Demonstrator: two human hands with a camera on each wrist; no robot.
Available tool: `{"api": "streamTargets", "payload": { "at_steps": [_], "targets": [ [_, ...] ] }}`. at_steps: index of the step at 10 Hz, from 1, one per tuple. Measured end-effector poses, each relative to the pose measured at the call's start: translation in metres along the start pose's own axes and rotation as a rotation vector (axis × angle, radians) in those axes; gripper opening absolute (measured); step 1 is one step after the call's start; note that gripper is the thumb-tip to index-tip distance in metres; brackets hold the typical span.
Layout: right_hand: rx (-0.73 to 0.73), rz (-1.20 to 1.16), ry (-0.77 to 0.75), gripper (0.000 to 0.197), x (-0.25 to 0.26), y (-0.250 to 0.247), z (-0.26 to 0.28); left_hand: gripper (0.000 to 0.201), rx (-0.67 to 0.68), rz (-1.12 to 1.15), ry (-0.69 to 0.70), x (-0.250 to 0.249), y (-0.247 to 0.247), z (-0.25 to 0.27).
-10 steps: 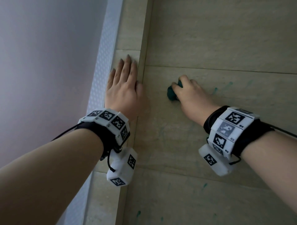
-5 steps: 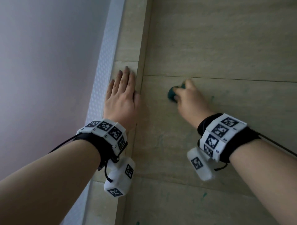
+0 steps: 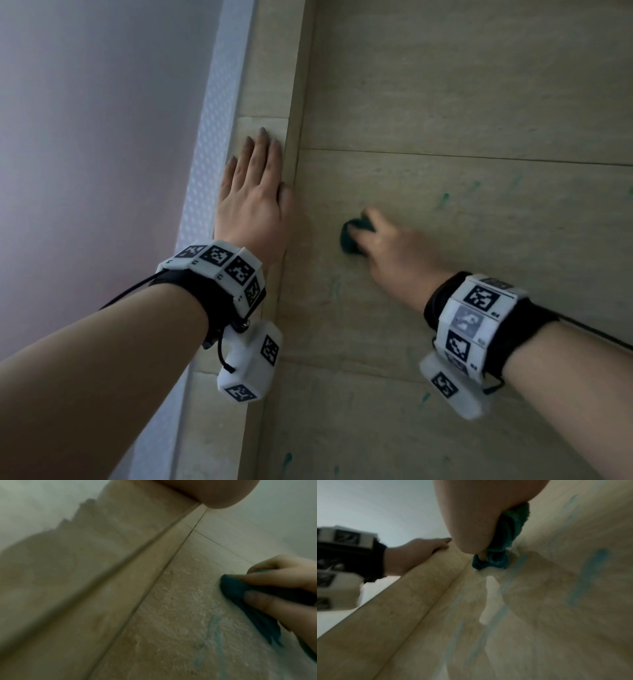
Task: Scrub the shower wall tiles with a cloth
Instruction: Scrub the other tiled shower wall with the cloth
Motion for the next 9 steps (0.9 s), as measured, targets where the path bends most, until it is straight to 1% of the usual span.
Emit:
{"api": "streamTargets", "payload": {
  "at_steps": [1,2,3,4,5,6,7,8,9],
  "targets": [
    [0.045,0.131,-0.025,0.042,-0.003,-0.006,0.001,0.055,-0.004,0.000,-0.004,-0.001,0.000,0.001],
    [-0.160,0.094,0.216,0.031,-0.034,-0.033,-0.010,0.055,0.001,0.002,-0.006,-0.001,0.000,0.000],
    [-0.196,0.040,0.260,0.022,-0.028,-0.032,-0.012,0.055,0.004,0.005,-0.008,0.000,0.001,-0.001],
    [0.035,0.115,0.042,0.033,0.007,-0.006,-0.006,0.055,0.001,0.004,-0.007,-0.001,0.001,0.000],
    [-0.007,0.157,0.006,0.039,-0.002,-0.013,-0.021,0.056,-0.002,0.003,-0.001,0.000,0.001,0.000],
    [-0.287,-0.071,0.221,0.040,-0.041,-0.040,-0.046,0.062,0.006,-0.011,0.000,0.000,0.002,0.000],
    [-0.435,-0.152,0.419,0.027,-0.070,-0.057,-0.049,0.062,0.010,-0.014,-0.002,0.000,0.002,-0.001],
    [-0.521,-0.222,0.616,0.033,-0.089,-0.064,-0.033,0.061,0.000,0.002,0.007,0.000,0.001,0.000],
    [-0.562,-0.213,0.628,0.033,-0.089,-0.062,-0.034,0.060,-0.013,0.009,0.012,0.000,0.001,0.001]
  ]
}}
Point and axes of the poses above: each hand's wrist, its own z-axis away from the middle knuckle, its own y-axis out of the palm, x = y × z, the point moved 5 cm from there along -z, towards the middle knuckle, and after that the axes turned 12 degrees about -z, right-handed, at the moved point
